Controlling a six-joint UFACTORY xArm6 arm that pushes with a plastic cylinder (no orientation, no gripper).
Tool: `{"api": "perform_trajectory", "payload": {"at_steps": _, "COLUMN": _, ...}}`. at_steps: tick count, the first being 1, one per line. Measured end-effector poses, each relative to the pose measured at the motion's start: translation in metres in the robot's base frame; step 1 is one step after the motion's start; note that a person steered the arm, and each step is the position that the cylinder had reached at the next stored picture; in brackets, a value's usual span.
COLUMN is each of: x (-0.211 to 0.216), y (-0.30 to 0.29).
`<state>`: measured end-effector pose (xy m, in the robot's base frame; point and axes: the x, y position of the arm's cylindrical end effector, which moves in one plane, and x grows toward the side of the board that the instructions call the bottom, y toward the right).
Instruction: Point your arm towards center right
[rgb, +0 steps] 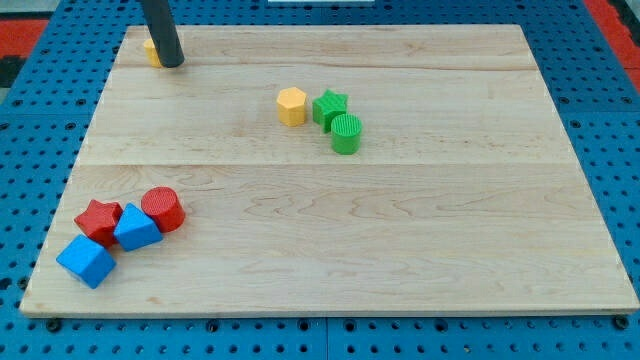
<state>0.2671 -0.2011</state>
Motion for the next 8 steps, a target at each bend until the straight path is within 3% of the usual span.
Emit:
{"api": "perform_trajectory", "payload": {"at_steps": 2, "x": 0.002, "y": 0.0}}
{"api": "perform_trajectory", "payload": {"at_steps": 3, "x": 0.03, "y": -0.015}}
{"api": "perform_trajectory", "payload": {"at_steps": 5, "x": 0.174, "y": 0.084}}
{"api": "perform_trajectory", "payload": {"at_steps": 7, "x": 0.196, "y": 0.183}}
{"api": "perform_trajectory", "payload": {"at_steps": 8, "x": 0.198, "y": 0.191}}
